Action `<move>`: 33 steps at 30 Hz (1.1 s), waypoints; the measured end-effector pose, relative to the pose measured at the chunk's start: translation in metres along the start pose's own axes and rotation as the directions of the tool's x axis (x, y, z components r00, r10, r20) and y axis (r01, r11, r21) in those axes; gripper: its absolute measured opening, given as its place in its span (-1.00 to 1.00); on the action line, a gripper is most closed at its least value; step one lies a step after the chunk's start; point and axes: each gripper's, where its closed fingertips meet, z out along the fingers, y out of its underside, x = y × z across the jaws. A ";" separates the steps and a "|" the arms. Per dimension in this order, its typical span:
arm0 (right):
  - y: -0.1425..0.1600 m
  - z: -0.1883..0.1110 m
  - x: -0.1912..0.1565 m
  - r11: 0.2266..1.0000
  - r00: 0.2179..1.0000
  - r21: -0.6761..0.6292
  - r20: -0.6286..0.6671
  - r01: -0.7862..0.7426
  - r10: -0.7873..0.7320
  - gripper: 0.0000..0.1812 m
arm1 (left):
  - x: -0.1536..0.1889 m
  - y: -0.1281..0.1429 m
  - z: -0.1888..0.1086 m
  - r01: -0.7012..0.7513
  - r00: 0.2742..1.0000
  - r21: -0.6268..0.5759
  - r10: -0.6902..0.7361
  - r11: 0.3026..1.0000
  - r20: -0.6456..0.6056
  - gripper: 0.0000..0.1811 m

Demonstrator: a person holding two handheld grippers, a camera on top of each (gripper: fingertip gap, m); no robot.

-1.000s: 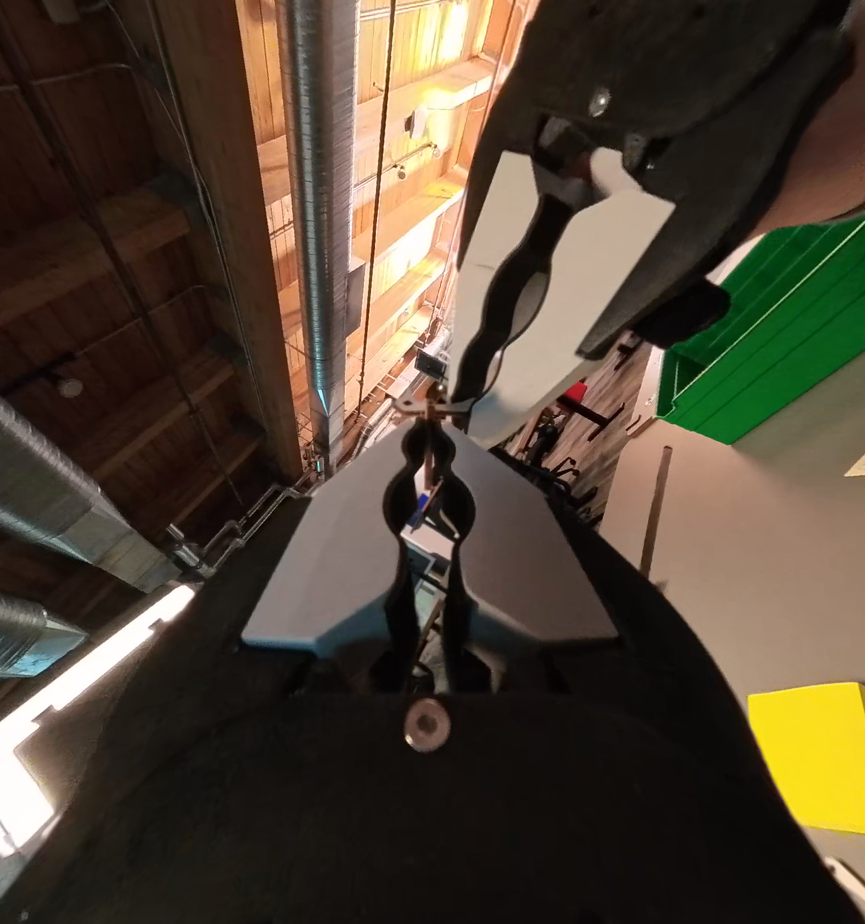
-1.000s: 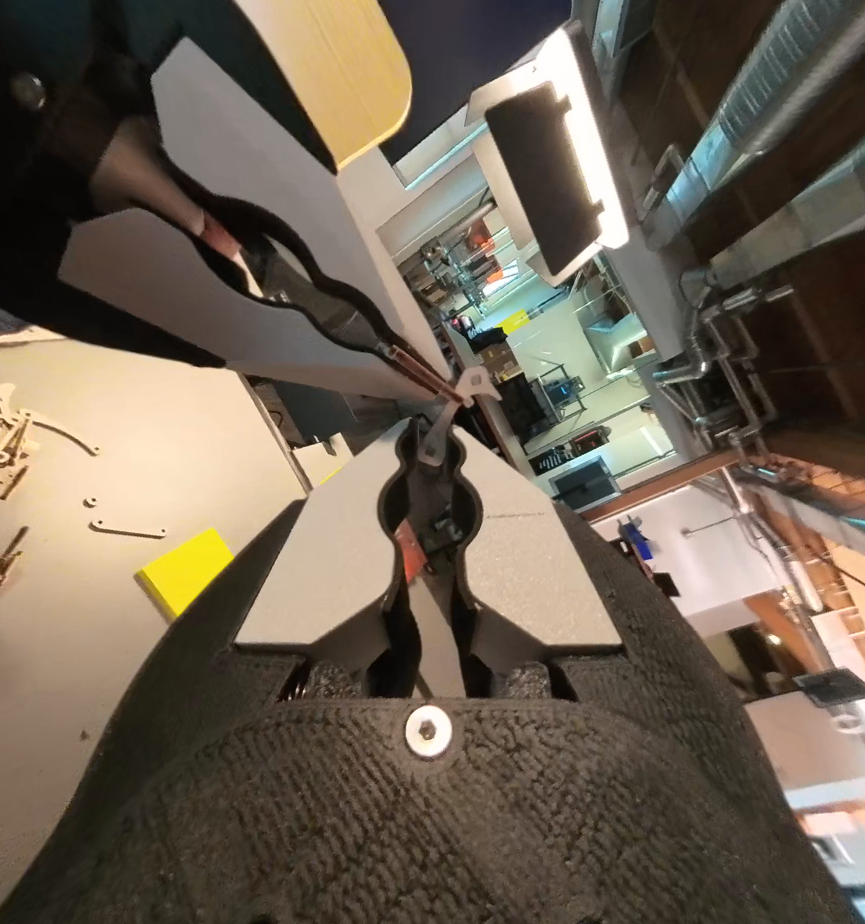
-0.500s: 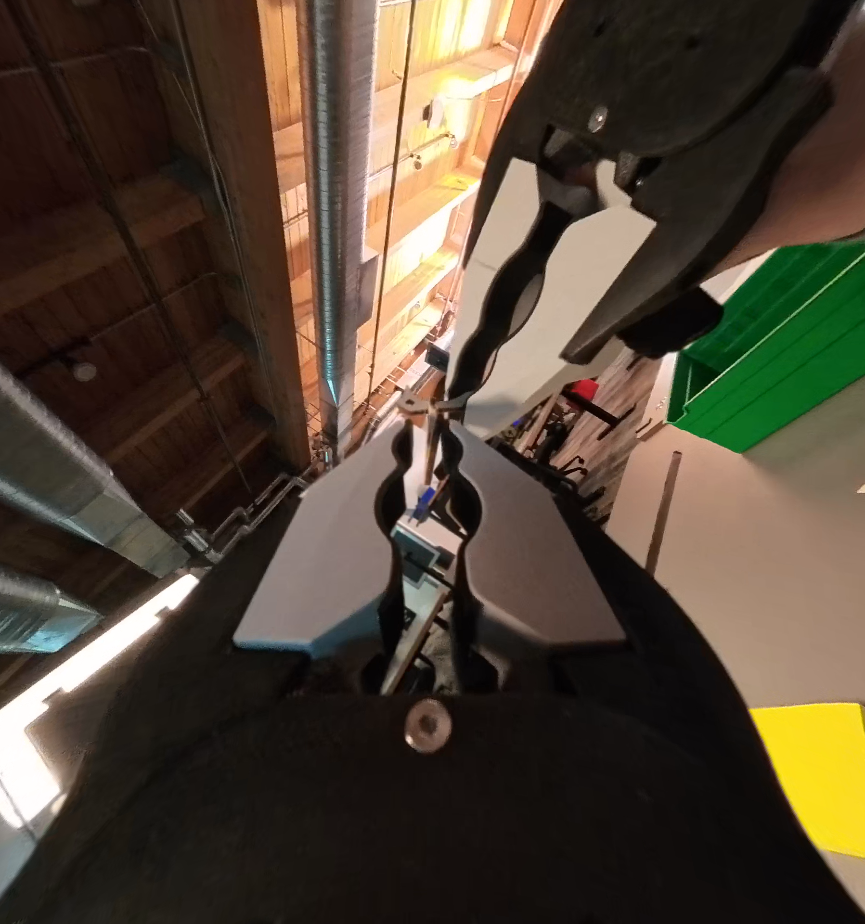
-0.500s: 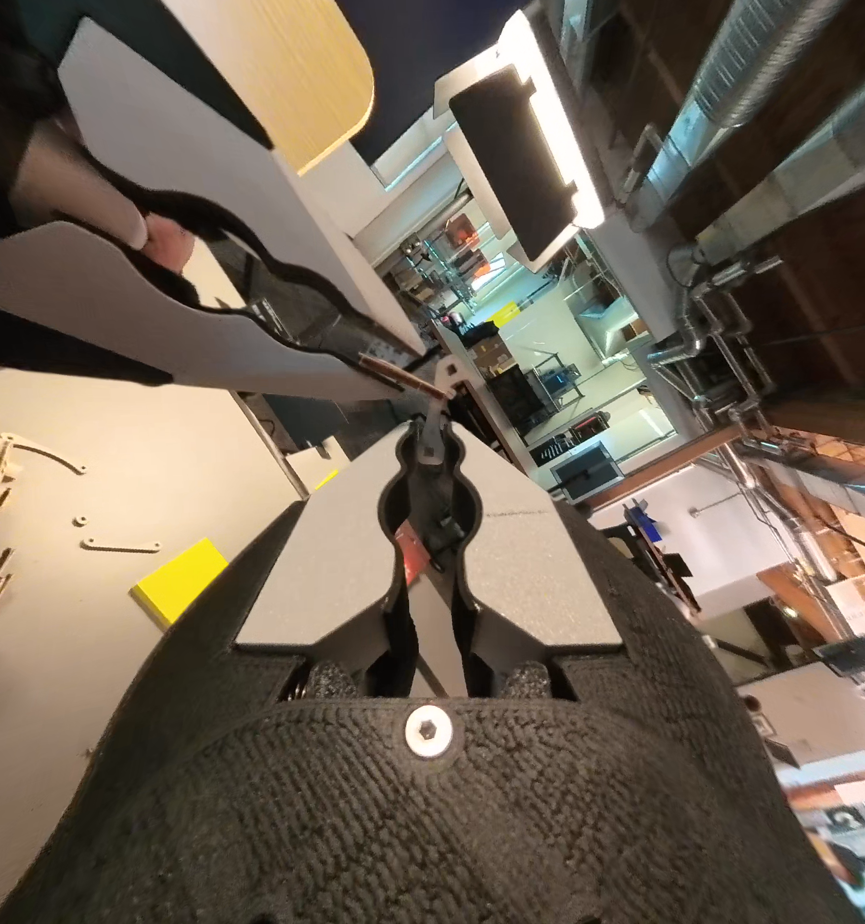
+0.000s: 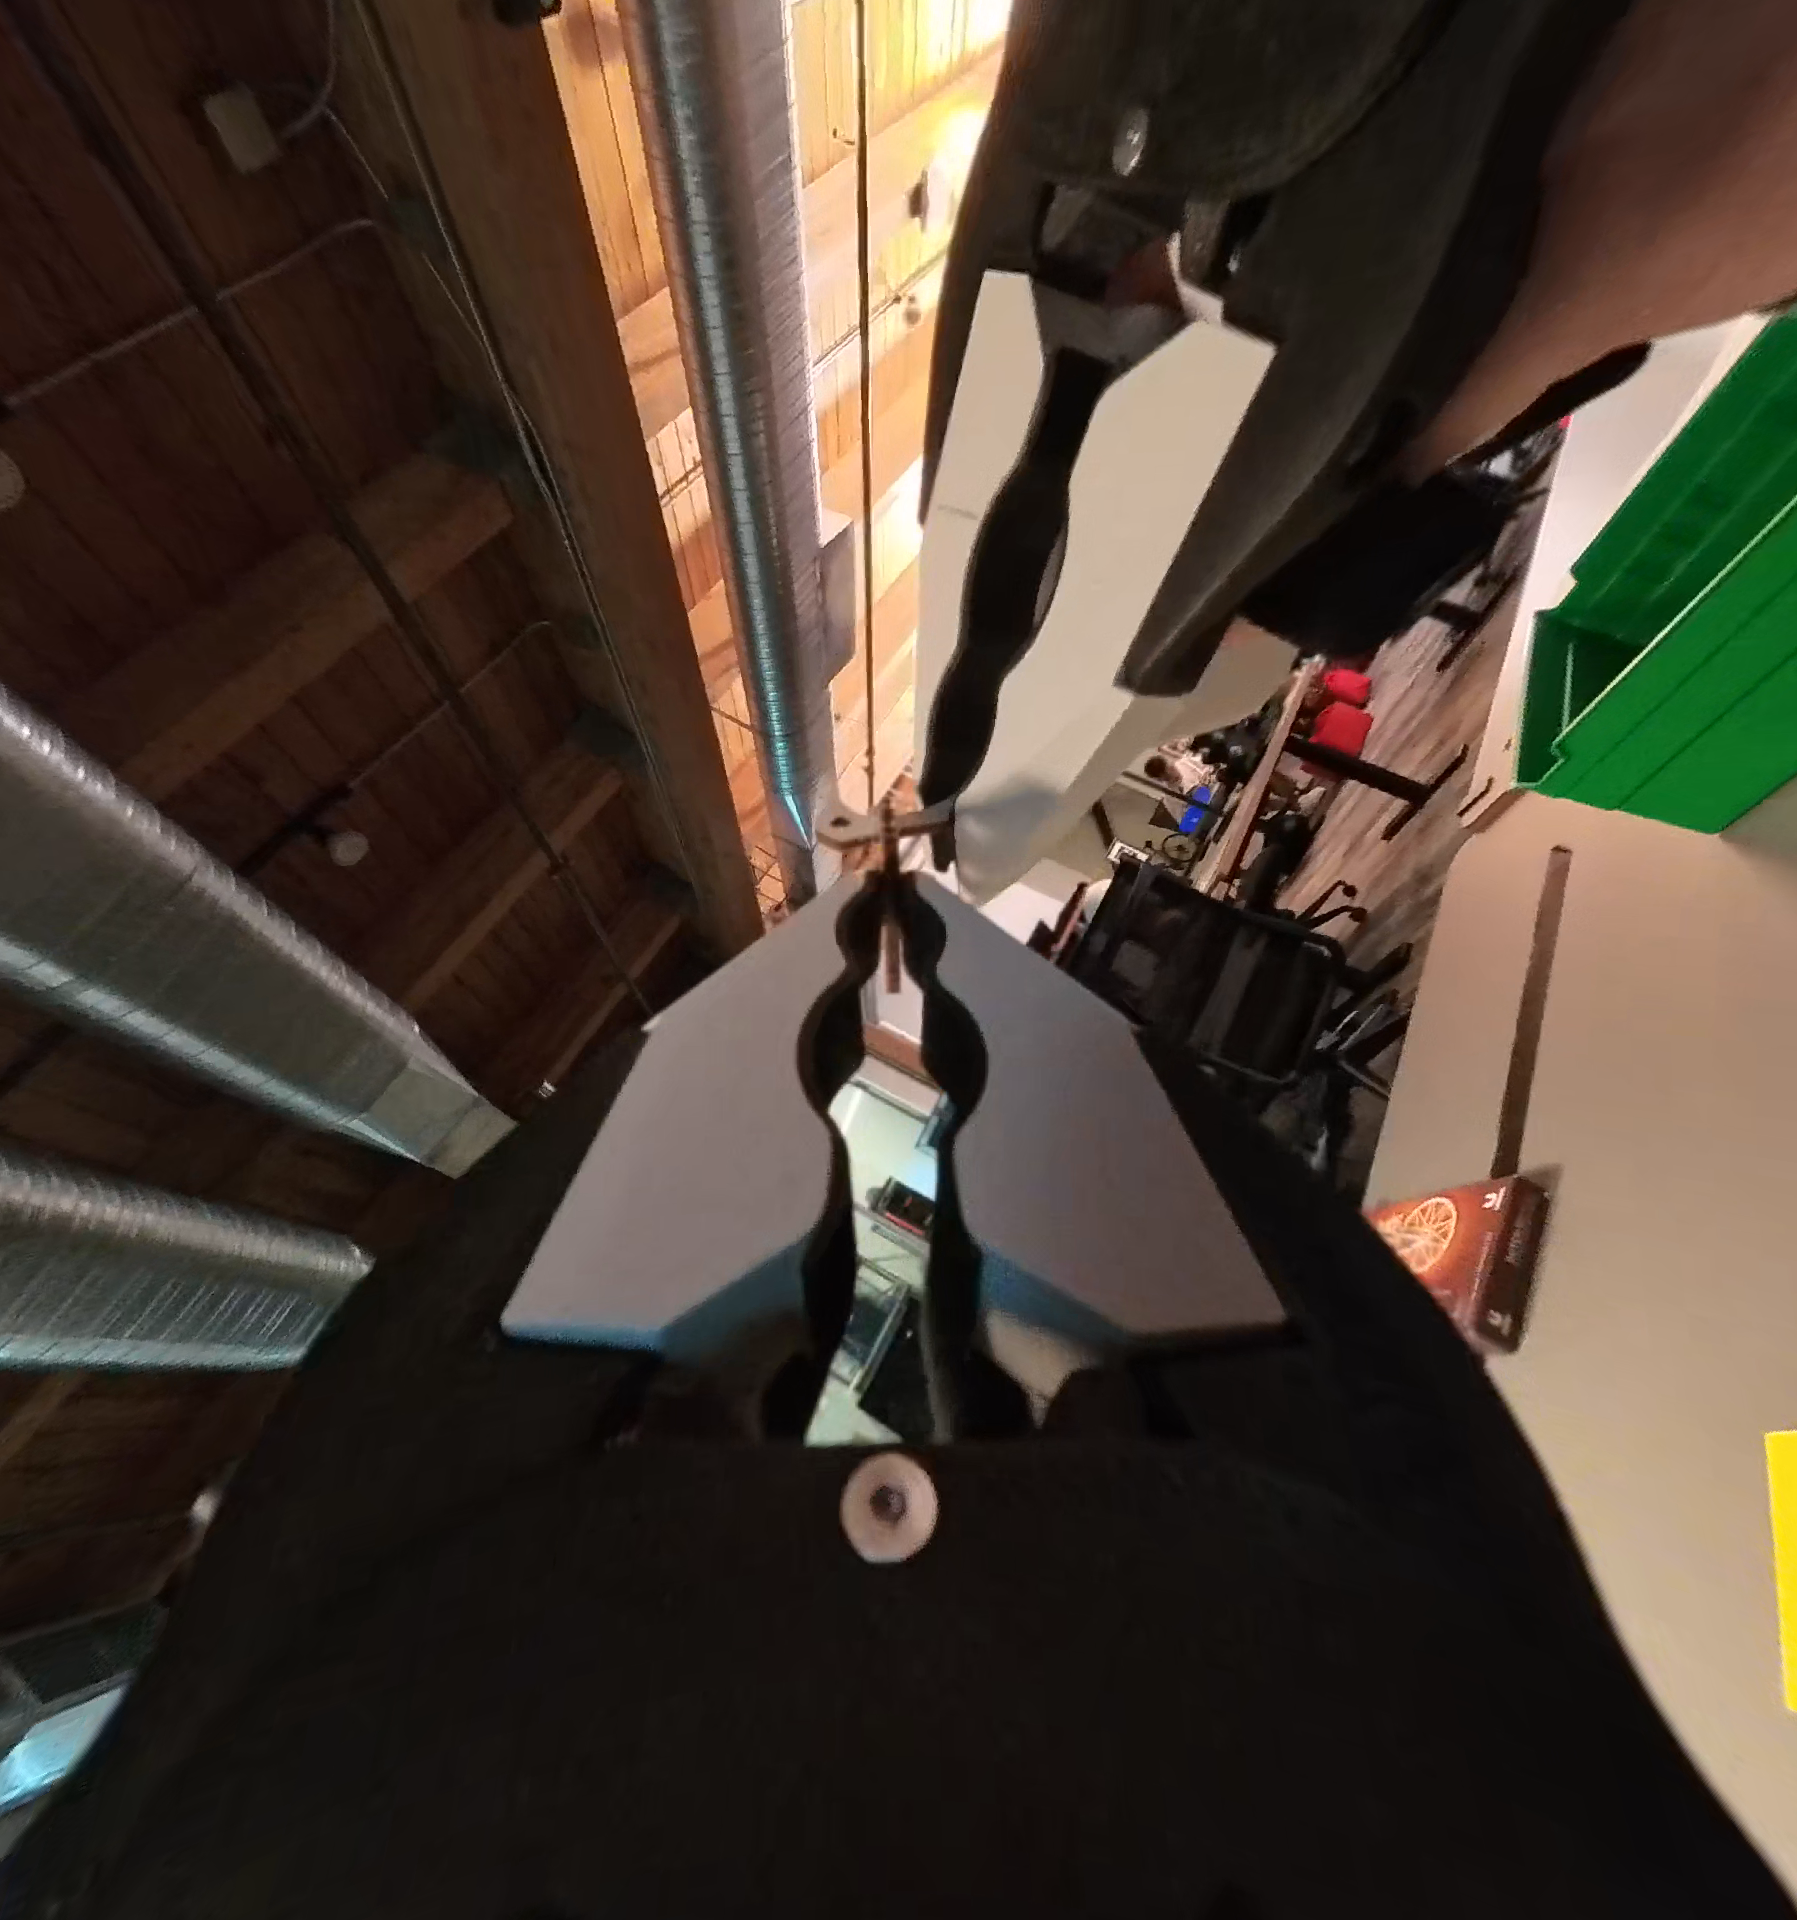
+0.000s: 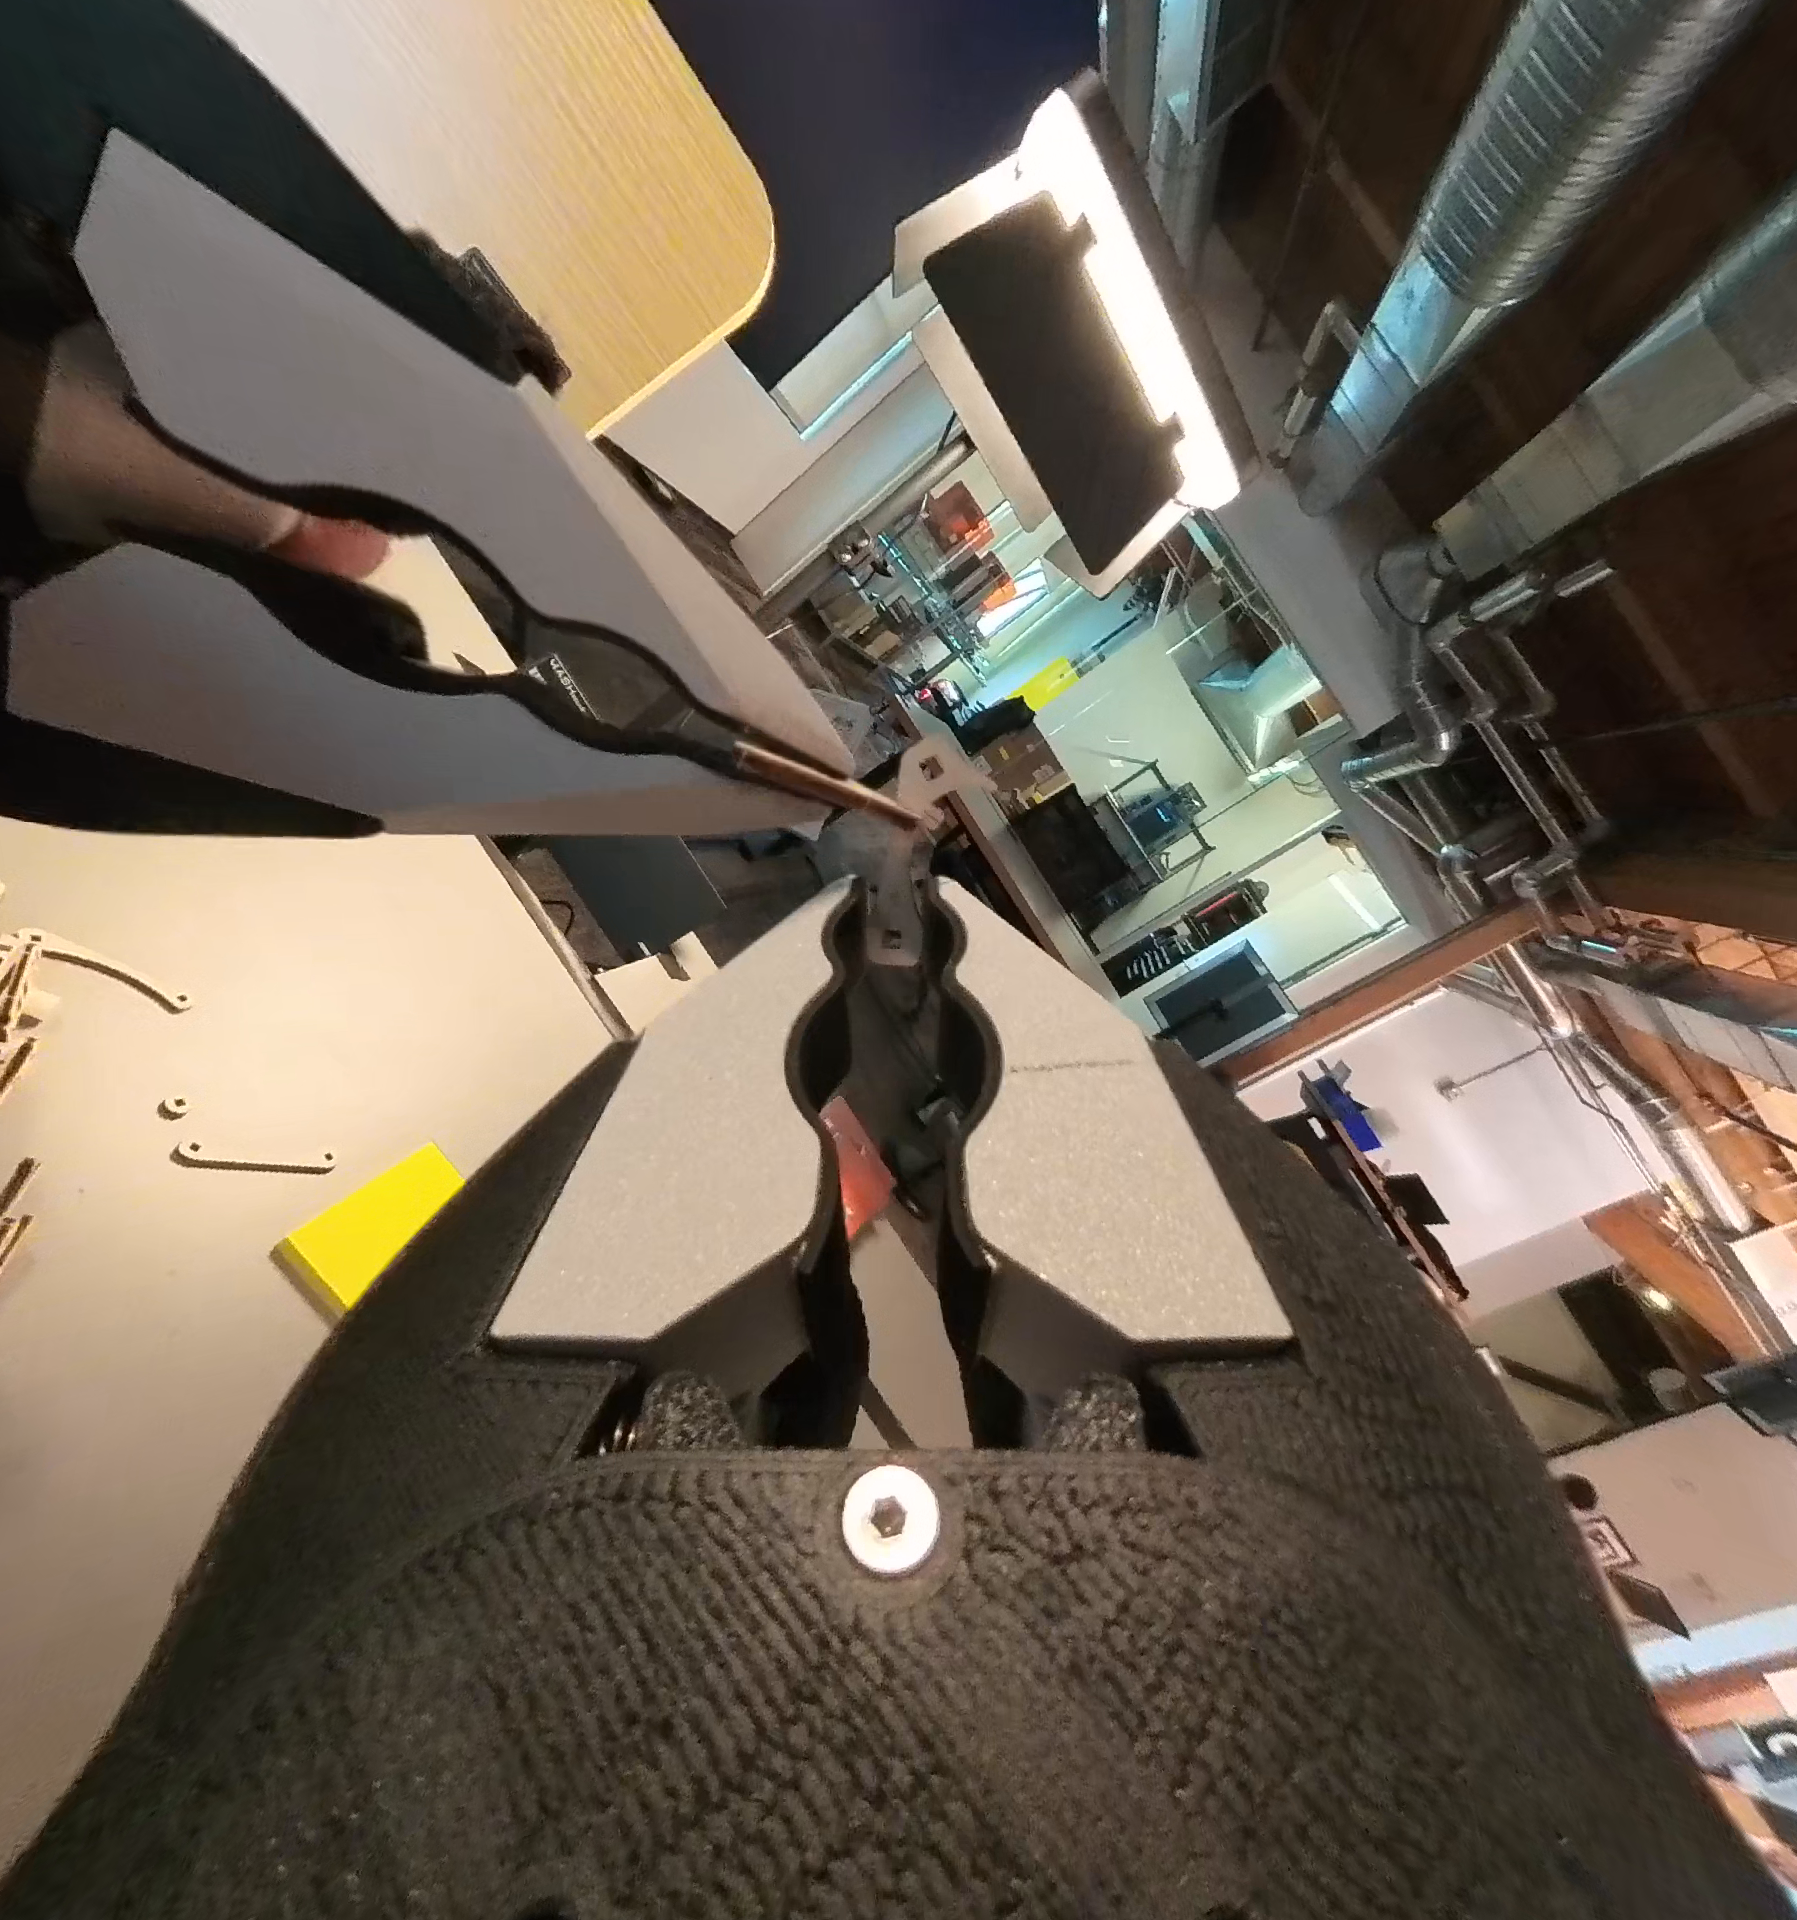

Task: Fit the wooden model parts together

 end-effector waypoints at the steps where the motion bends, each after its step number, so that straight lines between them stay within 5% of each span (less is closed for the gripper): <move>1: 0.000 0.000 0.000 1.000 1.000 0.002 -0.002 0.003 -0.003 -0.92 | 0.000 0.001 0.000 0.000 1.000 -0.007 0.000 1.000 -0.005 -0.99; 17: 0.003 -0.008 -0.014 0.995 0.990 0.050 0.112 0.083 -0.088 -0.93 | 0.009 -0.003 -0.004 -0.016 0.995 0.015 0.017 1.000 -0.102 -0.99; 26: 0.001 0.004 -0.006 0.989 0.987 -0.004 0.062 -0.150 0.150 -0.76 | 0.007 0.003 0.003 -0.055 0.997 -0.068 0.052 0.996 -0.051 -0.99; 33: 0.009 0.007 -0.006 0.980 0.978 -0.053 0.064 -0.194 0.197 -0.90 | 0.011 0.002 0.005 -0.074 0.996 -0.066 0.071 0.995 -0.060 -0.99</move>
